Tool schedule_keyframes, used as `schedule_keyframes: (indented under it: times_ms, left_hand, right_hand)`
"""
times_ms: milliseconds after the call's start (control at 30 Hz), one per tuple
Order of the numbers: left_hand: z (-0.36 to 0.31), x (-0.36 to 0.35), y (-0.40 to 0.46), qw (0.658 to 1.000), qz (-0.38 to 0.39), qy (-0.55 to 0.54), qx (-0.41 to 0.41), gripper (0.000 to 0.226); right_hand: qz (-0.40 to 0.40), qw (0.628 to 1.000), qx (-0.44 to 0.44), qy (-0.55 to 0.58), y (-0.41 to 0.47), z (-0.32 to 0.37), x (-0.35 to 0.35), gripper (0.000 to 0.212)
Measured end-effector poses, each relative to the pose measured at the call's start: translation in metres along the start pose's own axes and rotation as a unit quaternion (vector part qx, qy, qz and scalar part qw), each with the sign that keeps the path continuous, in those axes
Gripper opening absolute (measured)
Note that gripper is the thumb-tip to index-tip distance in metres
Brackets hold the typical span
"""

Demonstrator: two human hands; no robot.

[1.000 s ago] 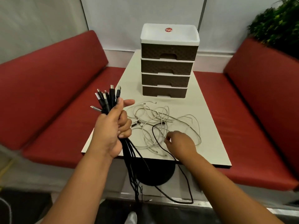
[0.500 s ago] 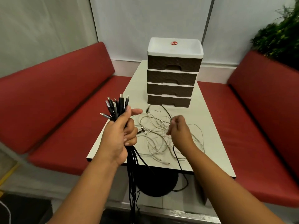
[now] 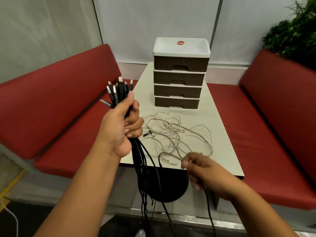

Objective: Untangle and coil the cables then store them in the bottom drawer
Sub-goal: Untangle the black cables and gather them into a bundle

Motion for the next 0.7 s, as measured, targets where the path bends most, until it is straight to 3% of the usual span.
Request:
schedule_keyframes:
  times_ms: [67, 100, 167, 200, 267, 333, 400, 567, 700]
  left_hand:
    - [-0.01, -0.007, -0.003, 1.0, 0.009, 0.008, -0.002, 0.034]
    - [-0.014, -0.011, -0.004, 1.0, 0.012, 0.015, -0.001, 0.034]
    - [-0.018, -0.019, -0.005, 0.999, 0.019, 0.029, -0.001, 0.035]
    - [-0.018, -0.023, -0.005, 0.999, 0.02, 0.037, -0.001, 0.035]
    - [-0.015, -0.031, -0.004, 0.998, 0.025, 0.051, -0.001, 0.036]
    - [-0.009, -0.04, -0.004, 0.998, 0.031, 0.054, 0.002, 0.037]
    - [-0.006, -0.046, -0.002, 0.998, 0.03, 0.055, 0.005, 0.037]
    - [-0.028, -0.045, 0.006, 0.999, 0.02, 0.036, -0.015, 0.037]
    - [-0.04, -0.055, 0.007, 0.998, 0.028, 0.046, -0.028, 0.038]
  right_hand:
    - [0.045, 0.984, -0.07, -0.157, -0.006, -0.017, -0.01, 0.012]
    - [0.054, 0.959, -0.081, -0.266, -0.006, -0.023, -0.014, 0.01]
    - [0.012, 0.922, -0.05, -0.383, -0.003, -0.019, -0.024, 0.017]
    - [-0.034, 0.936, -0.013, -0.351, -0.001, -0.008, -0.029, 0.018]
    - [-0.1, 0.984, 0.057, -0.139, 0.001, 0.02, -0.038, 0.022]
    - [-0.064, 0.993, 0.083, 0.06, 0.001, 0.048, -0.05, 0.029]
    - [-0.039, 0.991, 0.111, 0.066, 0.0, 0.063, -0.057, 0.027]
    - [-0.103, 0.976, 0.167, 0.098, -0.002, 0.05, -0.049, 0.029]
    - [-0.09, 0.965, 0.243, 0.052, -0.006, 0.038, -0.046, 0.031]
Point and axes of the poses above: each hand's wrist, its own y-axis towards the middle knuckle, its own x-axis out of the back of the hand, z = x × y, the point moved 2 cm from there along y, towards the middle knuckle, and after that the axes turned 7 degrees about x, right-handed, at the moved point
